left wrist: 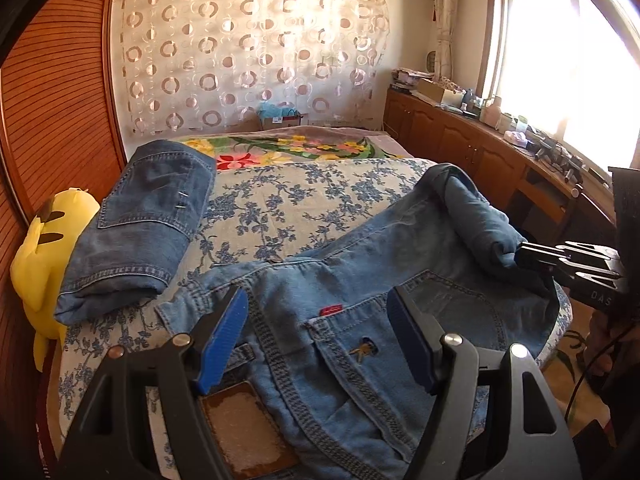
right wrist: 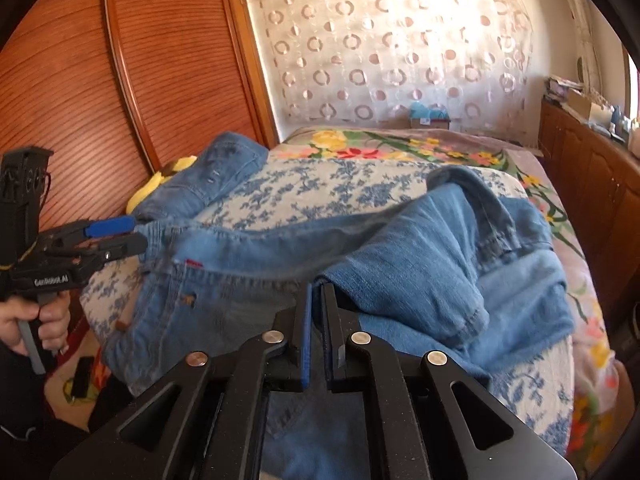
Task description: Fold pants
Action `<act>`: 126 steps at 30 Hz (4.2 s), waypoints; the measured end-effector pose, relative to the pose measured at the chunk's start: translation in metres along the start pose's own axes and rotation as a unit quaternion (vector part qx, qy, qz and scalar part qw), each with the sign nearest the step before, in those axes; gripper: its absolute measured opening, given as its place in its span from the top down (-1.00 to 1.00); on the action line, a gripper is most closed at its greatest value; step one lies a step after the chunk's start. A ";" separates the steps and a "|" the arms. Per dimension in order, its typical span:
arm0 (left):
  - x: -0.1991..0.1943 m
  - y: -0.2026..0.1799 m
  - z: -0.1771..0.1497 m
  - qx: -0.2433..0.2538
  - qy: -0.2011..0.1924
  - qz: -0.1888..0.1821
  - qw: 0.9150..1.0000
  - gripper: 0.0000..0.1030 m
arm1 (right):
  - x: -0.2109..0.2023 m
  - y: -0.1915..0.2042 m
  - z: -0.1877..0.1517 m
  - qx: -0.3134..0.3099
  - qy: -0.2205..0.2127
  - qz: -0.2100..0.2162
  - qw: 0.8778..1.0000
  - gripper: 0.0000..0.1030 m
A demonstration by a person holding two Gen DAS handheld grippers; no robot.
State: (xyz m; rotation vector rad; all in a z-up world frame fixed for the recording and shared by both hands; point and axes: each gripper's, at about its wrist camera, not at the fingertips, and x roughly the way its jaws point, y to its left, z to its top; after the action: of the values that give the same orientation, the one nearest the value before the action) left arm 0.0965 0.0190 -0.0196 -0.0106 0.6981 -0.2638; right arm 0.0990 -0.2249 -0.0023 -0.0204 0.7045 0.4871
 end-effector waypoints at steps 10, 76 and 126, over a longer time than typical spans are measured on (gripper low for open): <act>0.011 -0.024 -0.006 0.013 0.016 -0.021 1.000 -0.41 | -0.044 -0.025 -0.015 0.008 -0.032 -0.045 0.998 0.67; 0.006 0.006 -0.029 -0.012 0.017 -0.021 1.000 -0.40 | 0.052 0.006 0.032 -0.012 0.047 -0.008 0.999 0.16; -0.070 -0.014 -0.049 -0.005 -0.021 -0.105 0.994 0.93 | 0.013 0.044 0.105 -0.050 -0.035 0.051 0.997 0.95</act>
State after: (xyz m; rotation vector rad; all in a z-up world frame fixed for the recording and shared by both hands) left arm 0.0102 0.0262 -0.0118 -0.1003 0.6563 -0.4612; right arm 0.1531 -0.1615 0.0761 -0.0620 0.6138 0.6186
